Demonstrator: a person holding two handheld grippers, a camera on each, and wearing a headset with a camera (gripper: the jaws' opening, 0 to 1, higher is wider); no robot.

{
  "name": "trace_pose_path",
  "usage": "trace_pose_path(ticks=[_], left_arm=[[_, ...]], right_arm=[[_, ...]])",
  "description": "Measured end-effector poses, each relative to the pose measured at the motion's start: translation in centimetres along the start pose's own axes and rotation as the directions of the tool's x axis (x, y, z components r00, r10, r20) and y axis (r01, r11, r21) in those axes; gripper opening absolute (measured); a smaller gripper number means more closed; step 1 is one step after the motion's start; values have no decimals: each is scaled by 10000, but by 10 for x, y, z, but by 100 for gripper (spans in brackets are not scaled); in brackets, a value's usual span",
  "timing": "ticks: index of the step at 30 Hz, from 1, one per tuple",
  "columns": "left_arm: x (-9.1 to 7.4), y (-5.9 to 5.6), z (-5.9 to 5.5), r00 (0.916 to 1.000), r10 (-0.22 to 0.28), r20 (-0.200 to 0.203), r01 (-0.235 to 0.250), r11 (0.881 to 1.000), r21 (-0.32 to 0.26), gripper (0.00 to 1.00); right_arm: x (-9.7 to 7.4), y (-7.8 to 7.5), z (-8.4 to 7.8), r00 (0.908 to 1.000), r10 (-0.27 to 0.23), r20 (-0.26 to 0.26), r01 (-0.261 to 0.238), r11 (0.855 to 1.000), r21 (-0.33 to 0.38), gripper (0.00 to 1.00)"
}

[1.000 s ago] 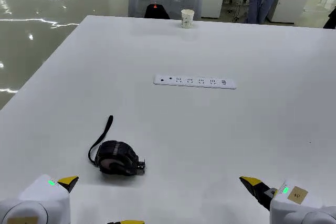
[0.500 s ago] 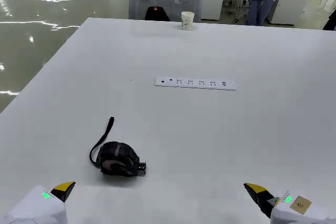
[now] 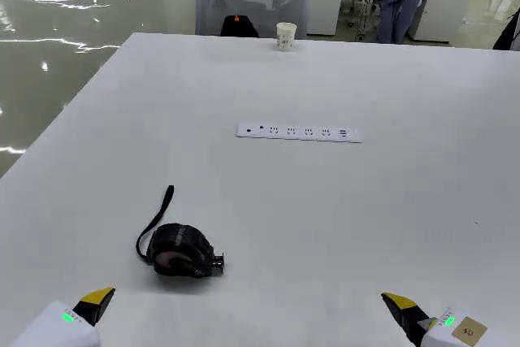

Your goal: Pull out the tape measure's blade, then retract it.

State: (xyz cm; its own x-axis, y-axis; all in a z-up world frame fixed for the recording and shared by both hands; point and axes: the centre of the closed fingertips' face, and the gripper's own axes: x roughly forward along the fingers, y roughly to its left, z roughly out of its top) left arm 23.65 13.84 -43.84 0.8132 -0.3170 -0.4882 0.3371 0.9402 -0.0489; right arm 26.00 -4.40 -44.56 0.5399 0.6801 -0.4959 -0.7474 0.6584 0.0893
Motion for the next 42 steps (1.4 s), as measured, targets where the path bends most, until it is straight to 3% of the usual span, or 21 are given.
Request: trace_pose_path(ticks=[22, 42], left_arm=[[0, 8, -2, 10000, 16, -5, -16, 10000, -3, 99], [-1, 4, 4, 9998, -159, 108, 159, 9999, -50, 99]], right_arm=[[-2, -2, 2, 9999, -157, 61, 157, 9999, 35, 99], [-4, -3, 3, 9997, -223, 63, 223, 9997, 85, 99]])
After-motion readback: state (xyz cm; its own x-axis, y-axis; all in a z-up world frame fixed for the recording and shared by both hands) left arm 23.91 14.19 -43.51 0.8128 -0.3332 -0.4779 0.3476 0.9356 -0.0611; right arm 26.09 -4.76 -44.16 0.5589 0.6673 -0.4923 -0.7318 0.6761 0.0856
